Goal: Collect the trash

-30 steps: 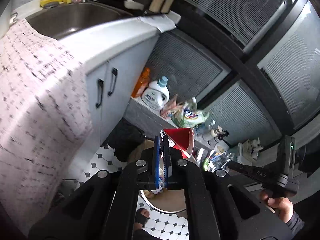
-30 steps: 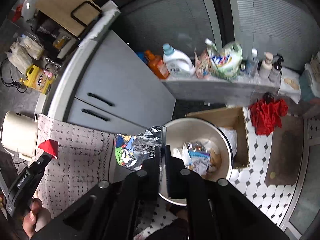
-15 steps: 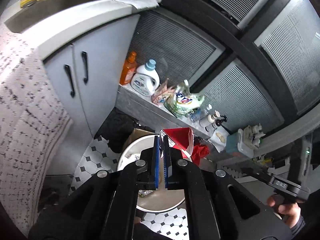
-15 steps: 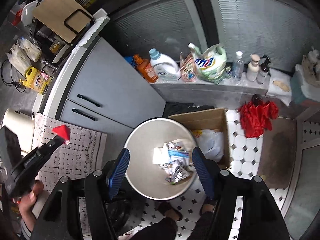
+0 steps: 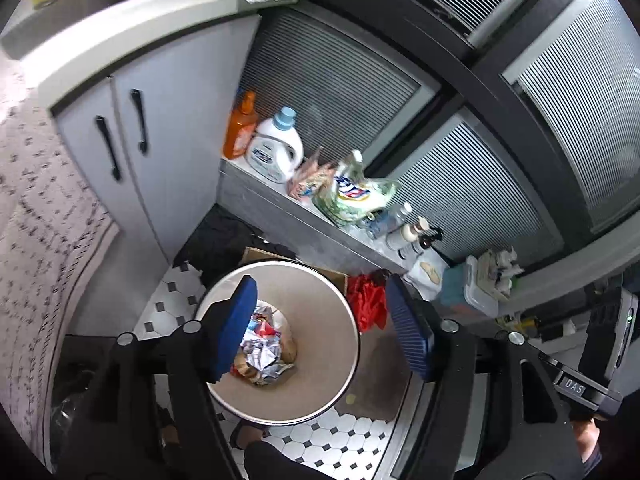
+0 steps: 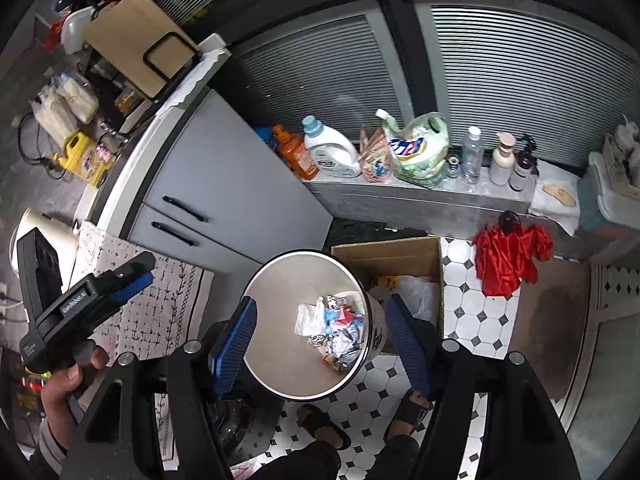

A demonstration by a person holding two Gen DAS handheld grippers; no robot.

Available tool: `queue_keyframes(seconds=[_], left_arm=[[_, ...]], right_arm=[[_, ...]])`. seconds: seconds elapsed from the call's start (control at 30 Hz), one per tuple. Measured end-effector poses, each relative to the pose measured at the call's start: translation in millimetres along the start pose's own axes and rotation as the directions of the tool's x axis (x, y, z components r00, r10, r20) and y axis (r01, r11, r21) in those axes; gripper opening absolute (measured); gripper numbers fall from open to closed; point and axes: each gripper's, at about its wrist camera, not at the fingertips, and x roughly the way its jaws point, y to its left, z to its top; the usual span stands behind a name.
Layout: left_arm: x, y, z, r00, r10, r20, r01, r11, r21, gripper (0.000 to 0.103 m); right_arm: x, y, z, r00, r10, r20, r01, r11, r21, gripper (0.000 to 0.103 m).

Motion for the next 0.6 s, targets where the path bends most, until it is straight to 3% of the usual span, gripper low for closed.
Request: queue_keyframes(seconds=[0.1, 0.33, 0.6], left_arm=[[-22.1, 1.9, -2.1, 0.999, 0.041, 0.027, -0.040, 0.999, -0.019, 0.072], [-90.2, 10.5, -8.8, 0.987, 0.101, 0.129, -0.096, 0.994, -0.042, 0.090], [-171.0, 26.8, -25.2, 0.959, 0.156, 0.235, -0.146, 0.987, -0.060, 0.096]], right_arm=[[-1.4, 4.8, 4.2, 1.000, 0.017, -0.014, -0.017, 0.999, -0.034, 0.073], [-12.8, 37.2, 6.2, 0.997, 0.069, -0.020, -0.071, 0.990, -0.121, 0.087], [-46.3, 95.7, -2.1, 0.993, 0.104, 0.047, -0.092, 0.974, -0.206, 0.095]])
